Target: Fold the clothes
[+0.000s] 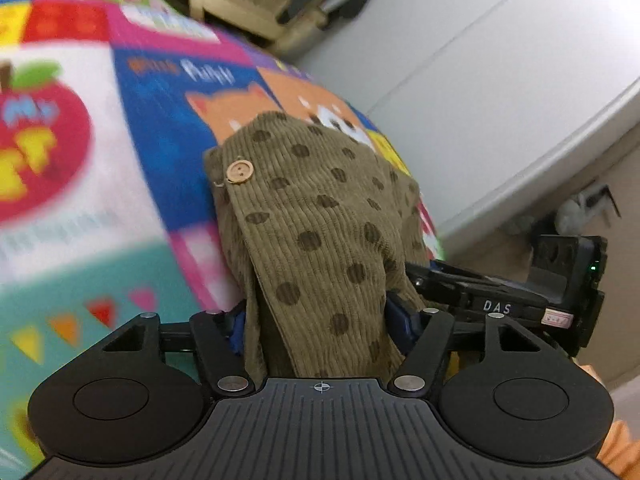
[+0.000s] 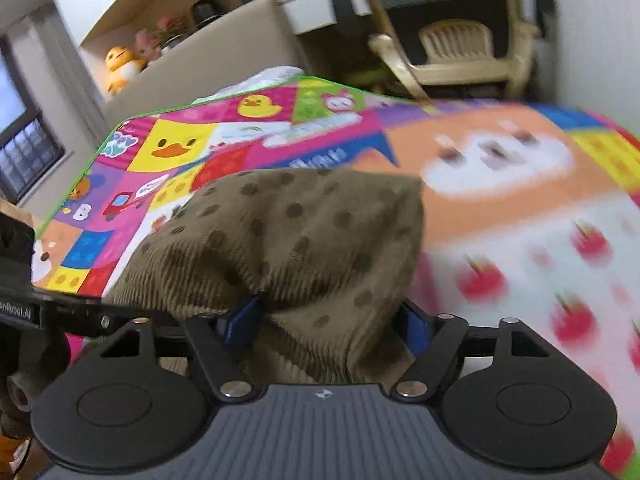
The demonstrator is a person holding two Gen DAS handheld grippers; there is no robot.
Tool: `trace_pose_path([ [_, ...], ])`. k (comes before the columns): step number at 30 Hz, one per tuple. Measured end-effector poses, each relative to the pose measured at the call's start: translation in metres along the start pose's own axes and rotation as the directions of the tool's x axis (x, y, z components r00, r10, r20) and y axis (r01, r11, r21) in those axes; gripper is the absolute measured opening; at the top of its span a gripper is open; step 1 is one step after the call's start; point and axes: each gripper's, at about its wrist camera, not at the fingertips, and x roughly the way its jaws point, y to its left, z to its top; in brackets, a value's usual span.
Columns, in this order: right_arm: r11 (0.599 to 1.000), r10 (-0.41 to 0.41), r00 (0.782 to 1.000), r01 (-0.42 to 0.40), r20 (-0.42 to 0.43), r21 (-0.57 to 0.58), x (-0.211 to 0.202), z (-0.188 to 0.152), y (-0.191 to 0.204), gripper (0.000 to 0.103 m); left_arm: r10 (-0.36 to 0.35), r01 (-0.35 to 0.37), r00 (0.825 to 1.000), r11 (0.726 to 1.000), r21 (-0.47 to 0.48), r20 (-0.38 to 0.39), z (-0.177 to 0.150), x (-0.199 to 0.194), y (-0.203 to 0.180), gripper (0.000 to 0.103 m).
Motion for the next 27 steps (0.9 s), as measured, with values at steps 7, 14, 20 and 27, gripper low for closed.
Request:
trace_pose_path([
  [7, 0.995, -0.020, 0.998, 0.026, 0.060, -0.097, 0.080, 0.046, 0.040, 0.087, 0.201, -0.208, 0.951, 0.978, 0.004, 0.234, 0.042, -0.026, 0.052, 0.072],
  [14, 0.996, -0.008, 0.985, 0.023, 0.175, -0.087, 0.021, 0.004, 0.026, 0.096, 0.189, -0.196, 0.936, 0.981, -0.006, 0.296, 0.027, -0.060, 0.070, 0.094],
  [20, 0.999, -0.028, 0.937, 0.039, 0.349, -0.024, -0.026, -0.033, 0.004, 0.099, 0.177, -0.218, 0.939, 0.969, 0.113, 0.295, -0.033, -0.066, 0.062, 0.096],
  [27, 0.994, 0.046, 0.943, -0.011, 0.329, -0.107, -0.052, -0.063, 0.016, 0.099, 0.216, -0.280, 0.939, 0.932, 0.231, 0.267, -0.070, -0.065, 0.031, 0.097],
])
